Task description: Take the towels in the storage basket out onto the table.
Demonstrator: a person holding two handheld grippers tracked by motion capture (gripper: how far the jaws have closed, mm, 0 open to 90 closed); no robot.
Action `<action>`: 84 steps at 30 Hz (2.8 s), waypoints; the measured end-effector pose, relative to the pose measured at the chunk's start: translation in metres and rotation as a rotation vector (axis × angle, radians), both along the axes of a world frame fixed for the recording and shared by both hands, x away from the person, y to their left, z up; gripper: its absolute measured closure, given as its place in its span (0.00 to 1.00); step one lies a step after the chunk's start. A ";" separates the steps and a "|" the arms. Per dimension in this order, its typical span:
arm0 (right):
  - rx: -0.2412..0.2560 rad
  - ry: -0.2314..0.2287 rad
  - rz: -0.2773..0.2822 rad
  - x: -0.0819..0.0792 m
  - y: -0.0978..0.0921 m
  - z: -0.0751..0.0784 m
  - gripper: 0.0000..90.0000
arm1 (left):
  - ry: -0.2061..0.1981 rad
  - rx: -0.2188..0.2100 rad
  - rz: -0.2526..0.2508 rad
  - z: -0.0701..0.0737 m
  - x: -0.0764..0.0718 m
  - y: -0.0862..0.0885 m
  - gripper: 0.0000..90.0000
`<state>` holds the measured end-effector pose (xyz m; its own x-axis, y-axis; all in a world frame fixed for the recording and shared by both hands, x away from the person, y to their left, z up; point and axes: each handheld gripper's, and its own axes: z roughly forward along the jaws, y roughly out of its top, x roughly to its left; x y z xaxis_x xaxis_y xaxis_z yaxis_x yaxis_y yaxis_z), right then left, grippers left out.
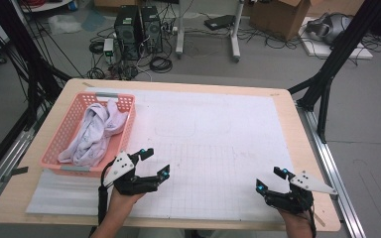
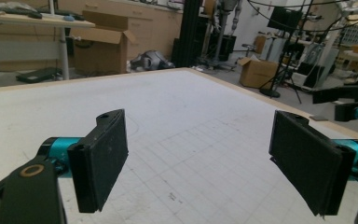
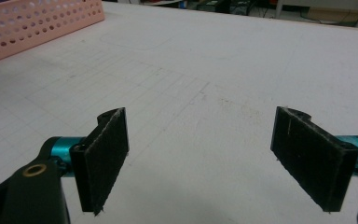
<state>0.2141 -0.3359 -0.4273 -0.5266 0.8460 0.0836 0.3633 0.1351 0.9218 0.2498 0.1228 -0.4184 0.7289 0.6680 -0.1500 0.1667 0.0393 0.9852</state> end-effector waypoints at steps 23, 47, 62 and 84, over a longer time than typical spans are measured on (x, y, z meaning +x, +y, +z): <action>0.010 -0.010 0.018 0.000 0.002 0.001 0.20 | -0.049 0.025 0.003 0.084 0.010 0.042 0.22; 0.001 -0.008 0.024 -0.001 0.003 0.001 0.20 | 0.069 0.121 0.219 0.097 0.073 0.134 0.22; -0.009 -0.007 0.028 -0.001 0.004 0.001 0.20 | 0.253 0.323 0.371 0.065 0.100 0.171 0.21; -0.009 -0.004 0.020 -0.002 0.003 0.001 0.20 | 0.572 0.542 0.428 0.021 0.135 0.160 0.15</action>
